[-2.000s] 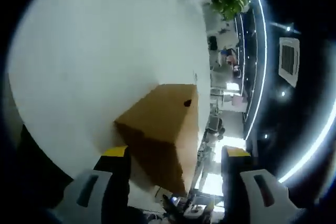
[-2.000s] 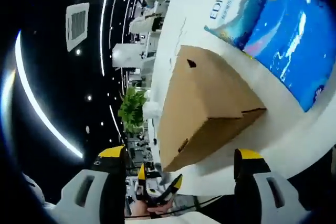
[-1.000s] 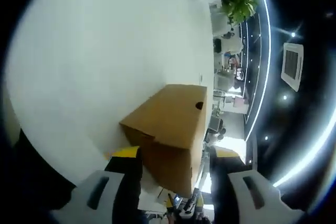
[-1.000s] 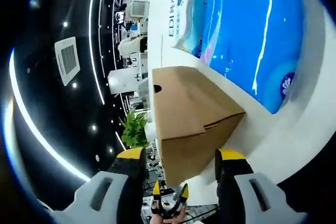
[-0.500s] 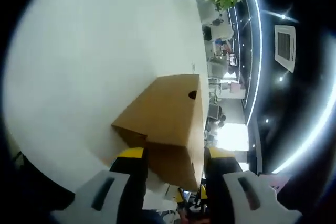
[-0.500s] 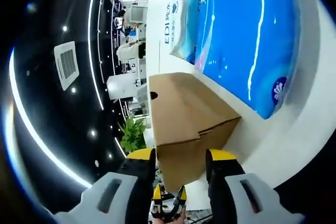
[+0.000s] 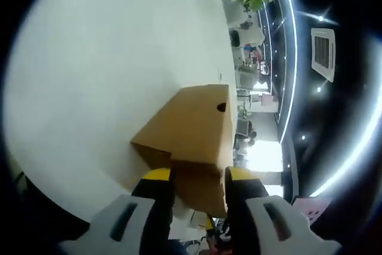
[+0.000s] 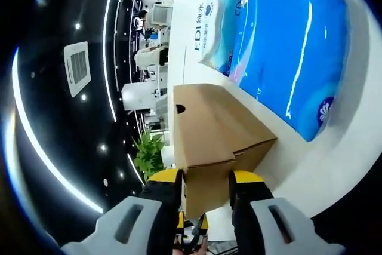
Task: Operate the shoe box by opening the lid, removing the specified soft item, and placing it in the target area until the item is outside and the box remains undamaged.
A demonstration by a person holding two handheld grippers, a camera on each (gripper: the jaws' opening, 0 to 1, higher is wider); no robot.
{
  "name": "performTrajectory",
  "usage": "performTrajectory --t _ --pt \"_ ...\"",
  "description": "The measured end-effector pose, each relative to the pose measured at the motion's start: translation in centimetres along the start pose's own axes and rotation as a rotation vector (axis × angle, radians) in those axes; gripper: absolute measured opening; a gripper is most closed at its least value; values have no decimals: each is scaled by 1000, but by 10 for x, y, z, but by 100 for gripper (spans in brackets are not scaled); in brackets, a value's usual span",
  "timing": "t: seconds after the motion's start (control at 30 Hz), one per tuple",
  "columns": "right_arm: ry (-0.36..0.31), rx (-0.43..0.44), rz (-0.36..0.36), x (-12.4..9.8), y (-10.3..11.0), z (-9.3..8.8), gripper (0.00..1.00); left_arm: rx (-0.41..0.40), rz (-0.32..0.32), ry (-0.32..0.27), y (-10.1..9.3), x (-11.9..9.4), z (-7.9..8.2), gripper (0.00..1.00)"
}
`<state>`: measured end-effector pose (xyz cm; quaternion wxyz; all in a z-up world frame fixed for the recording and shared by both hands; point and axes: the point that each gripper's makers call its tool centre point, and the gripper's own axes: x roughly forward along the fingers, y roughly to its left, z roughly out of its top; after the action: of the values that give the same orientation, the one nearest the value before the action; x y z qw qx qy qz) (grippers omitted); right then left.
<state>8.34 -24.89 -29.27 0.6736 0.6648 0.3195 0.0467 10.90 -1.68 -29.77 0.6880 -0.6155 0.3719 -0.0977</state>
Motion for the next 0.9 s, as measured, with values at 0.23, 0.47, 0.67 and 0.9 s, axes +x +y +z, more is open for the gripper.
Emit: performTrajectory --t 0.23,0.47,0.67,0.9 --pt "-4 -6 -7 0 -3 1 31 20 11 8 2 1 -1 33" --pt "-2 -27 -31 0 -7 1 31 52 41 13 7 1 2 33" --pt "-8 -48 -45 1 -12 3 31 67 50 32 8 1 2 33" --pt "-5 -113 -78 2 -15 5 31 107 68 14 12 1 2 33"
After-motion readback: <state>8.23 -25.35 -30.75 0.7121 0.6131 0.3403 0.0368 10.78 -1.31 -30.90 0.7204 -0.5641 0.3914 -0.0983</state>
